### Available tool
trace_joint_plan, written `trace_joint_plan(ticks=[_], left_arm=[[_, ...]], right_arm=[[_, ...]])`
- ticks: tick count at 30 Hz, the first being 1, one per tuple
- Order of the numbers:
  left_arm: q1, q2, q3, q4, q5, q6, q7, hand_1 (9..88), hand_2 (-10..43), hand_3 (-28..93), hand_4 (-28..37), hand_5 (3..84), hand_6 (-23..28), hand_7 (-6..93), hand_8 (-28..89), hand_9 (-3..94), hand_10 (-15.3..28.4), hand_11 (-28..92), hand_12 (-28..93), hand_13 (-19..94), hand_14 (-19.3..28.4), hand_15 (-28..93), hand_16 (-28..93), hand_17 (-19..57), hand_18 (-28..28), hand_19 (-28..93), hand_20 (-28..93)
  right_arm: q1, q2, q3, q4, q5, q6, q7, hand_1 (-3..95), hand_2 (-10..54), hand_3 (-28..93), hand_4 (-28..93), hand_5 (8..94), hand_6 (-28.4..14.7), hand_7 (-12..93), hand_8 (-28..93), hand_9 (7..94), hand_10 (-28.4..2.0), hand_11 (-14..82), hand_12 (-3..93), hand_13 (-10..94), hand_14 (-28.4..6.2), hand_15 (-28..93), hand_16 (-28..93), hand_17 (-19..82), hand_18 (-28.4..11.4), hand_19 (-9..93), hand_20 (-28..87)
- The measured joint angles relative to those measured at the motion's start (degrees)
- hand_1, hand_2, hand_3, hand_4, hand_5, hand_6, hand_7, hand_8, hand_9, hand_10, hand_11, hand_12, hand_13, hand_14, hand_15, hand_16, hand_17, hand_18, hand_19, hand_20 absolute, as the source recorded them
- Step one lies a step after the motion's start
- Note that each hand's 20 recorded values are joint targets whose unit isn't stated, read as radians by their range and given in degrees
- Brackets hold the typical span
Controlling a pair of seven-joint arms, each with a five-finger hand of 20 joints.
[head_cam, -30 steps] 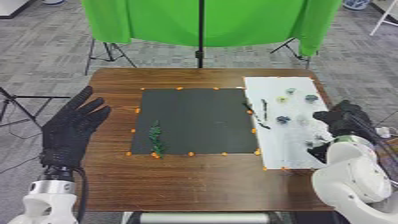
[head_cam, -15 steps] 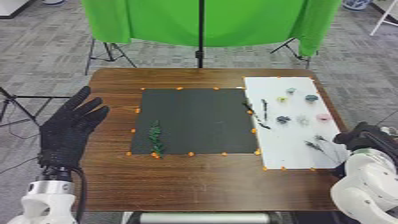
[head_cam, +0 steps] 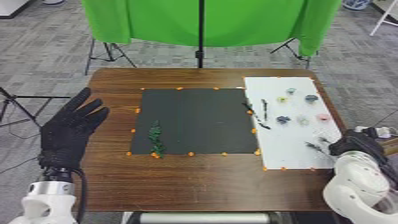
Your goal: Arrange flowers
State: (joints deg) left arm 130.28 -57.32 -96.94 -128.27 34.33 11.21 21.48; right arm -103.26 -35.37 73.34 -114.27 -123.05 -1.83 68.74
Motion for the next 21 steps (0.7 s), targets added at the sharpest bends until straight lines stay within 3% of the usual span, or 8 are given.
trace_joint_plan(ticks=[7, 13, 16, 21], left_arm=[[0.44, -0.42, -0.59, -0.18, 0.02, 0.06, -0.51, 23.7, 5.6, 81, -23.8, 39.4, 9.7, 11.2, -9, 35.6, 20.0, 24, 11, 27, 28.0, 50, -8, -8.8, 26.3, 54, 13], [0.91, -0.98, -0.92, -0.38, 0.11, 0.1, -1.04, 23.8, 5.6, 81, -23.9, 39.5, 9.7, 11.2, -9, 35.6, 20.0, 24, 11, 27, 28.0, 50, -8, -8.8, 26.3, 54, 13], [1.09, -1.12, -1.1, -0.55, 0.2, 0.13, -1.35, 23.8, 5.6, 81, -23.9, 39.5, 9.7, 11.3, -9, 35.6, 20.0, 24, 11, 27, 28.0, 50, -8, -8.8, 26.3, 54, 13], [2.09, -1.79, -2.73, -1.39, 0.55, 0.21, -2.35, 23.7, 5.5, 81, -23.8, 39.5, 9.7, 11.4, -9, 35.6, 20.0, 24, 11, 27, 28.0, 51, -8, -8.8, 26.3, 54, 13]], right_arm=[[-0.59, 0.16, -0.72, -0.5, -3.31, 1.1, -0.88, 54.0, -9.5, 72, -28, 88.0, -2.5, 19, 8, 87.0, -11.0, 43.5, 21.0, 76, -11.3, 76, 17, 39, -26.1, 93, 50], [-0.75, -0.18, 0.17, -6.0, -7.72, 4.58, -2.84, 54.0, -9.5, 74, -28, 89.2, -3.1, 18, 9, 88.3, -12.0, 43.9, 20.7, 77, -11.3, 77, 17, 41, -26.4, 93, 55], [2.89, -1.24, -2.01, -8.15, -8.12, 4.33, -5.47, 53.9, -9.5, 74, -28, 89.4, -3.2, 18, 9, 88.6, -12.4, 44.1, 20.4, 77, -11.3, 77, 17, 41, -26.5, 93, 55], [15.16, -6.29, -12.64, -7.7, -7.72, 2.31, -8.71, 53.0, -9.5, 75, -28, 89.9, -3.0, 18, 10, 88.9, -11.8, 44.8, 20.0, 78, -11.8, 77, 17, 42, -26.6, 93, 57]])
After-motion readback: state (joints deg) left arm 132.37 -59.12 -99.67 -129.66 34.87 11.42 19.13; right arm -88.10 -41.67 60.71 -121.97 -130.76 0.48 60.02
